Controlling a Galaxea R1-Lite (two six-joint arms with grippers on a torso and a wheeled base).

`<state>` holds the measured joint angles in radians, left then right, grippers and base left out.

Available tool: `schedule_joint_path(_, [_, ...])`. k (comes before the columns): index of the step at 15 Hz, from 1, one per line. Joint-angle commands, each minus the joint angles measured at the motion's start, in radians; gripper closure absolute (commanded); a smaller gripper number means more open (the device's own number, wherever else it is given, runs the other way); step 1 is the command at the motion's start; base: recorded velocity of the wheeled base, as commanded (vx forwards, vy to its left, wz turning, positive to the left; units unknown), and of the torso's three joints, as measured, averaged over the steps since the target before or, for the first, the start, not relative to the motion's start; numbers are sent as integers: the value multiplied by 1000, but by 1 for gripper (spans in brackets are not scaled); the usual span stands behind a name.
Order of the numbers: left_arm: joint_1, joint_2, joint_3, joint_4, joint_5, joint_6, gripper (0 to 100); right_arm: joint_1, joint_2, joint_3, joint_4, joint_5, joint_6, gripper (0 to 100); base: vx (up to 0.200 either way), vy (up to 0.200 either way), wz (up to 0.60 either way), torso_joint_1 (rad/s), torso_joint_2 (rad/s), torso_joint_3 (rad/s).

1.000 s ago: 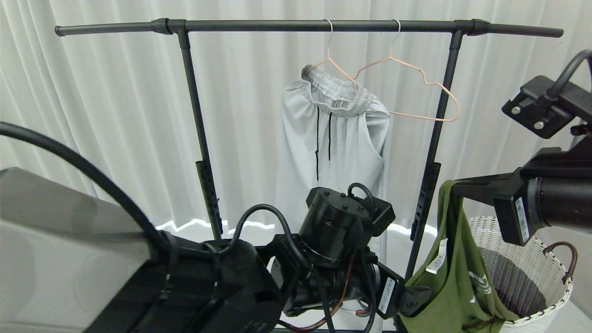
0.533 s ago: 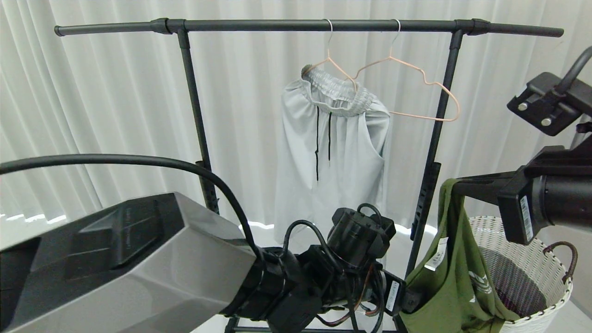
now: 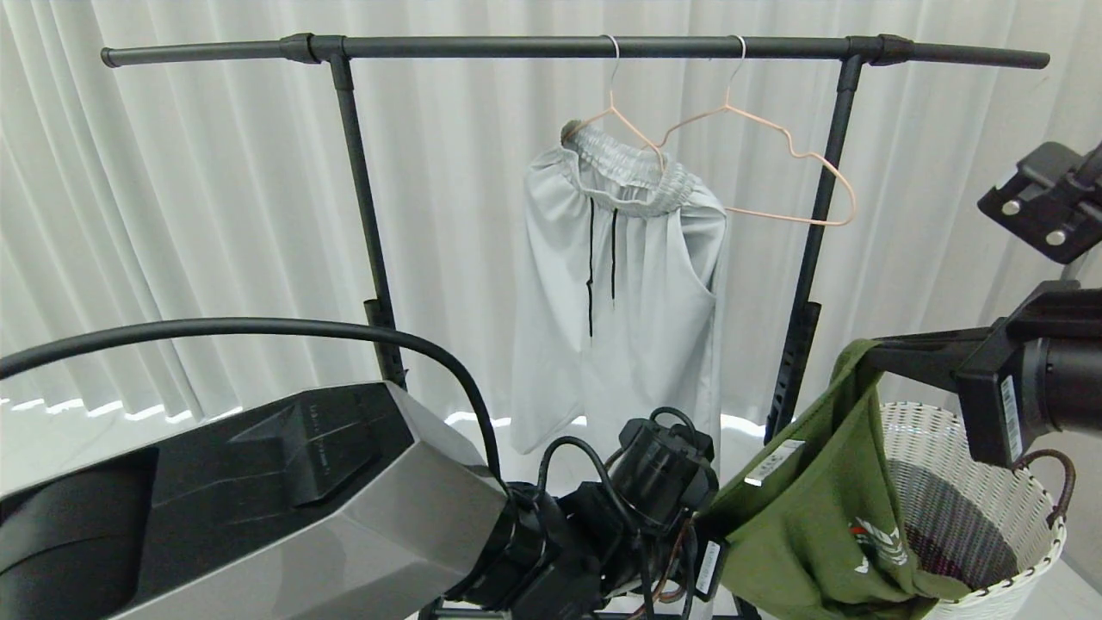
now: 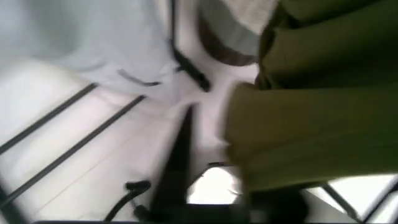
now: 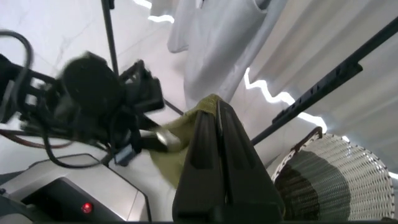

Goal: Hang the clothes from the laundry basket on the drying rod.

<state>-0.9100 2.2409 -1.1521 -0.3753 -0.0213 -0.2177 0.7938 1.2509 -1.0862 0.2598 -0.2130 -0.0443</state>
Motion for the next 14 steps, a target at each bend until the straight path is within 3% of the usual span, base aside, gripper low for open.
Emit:
schedule_joint_path(1, [-3, -135, 107, -1, 43, 0, 100, -16, -13, 25, -4, -2, -2, 100, 0, 0, 0, 0, 0, 0])
schedule_joint_path(4, [42, -435, 264, 41, 90, 8, 100, -18, -4, 78, -76, 18, -2, 100, 0, 0, 0, 0, 0, 0])
schedule_joint_path(6, [69, -670, 247, 282, 150, 6, 100, -16, 27, 97, -175, 41, -5, 100, 0, 0, 0, 0, 0, 0])
schedule_joint_path(9, [72, -877, 120, 579, 248, 14, 100, -15, 75, 72, -284, 41, -8, 100, 0, 0, 0, 0, 0, 0])
schedule_joint_path(10, [72, -905, 26, 705, 284, 15, 100, -15, 82, 57, -303, 41, -13, 100, 0, 0, 0, 0, 0, 0])
schedule_joint_path(12, [72, -899, -121, 786, 345, 31, 100, -18, 70, 32, -303, 35, -37, 100, 0, 0, 0, 0, 0, 0])
schedule_joint_path(14, [105, -874, -236, 788, 406, 156, 100, -19, 36, -6, -284, 34, -65, 100, 0, 0, 0, 0, 0, 0])
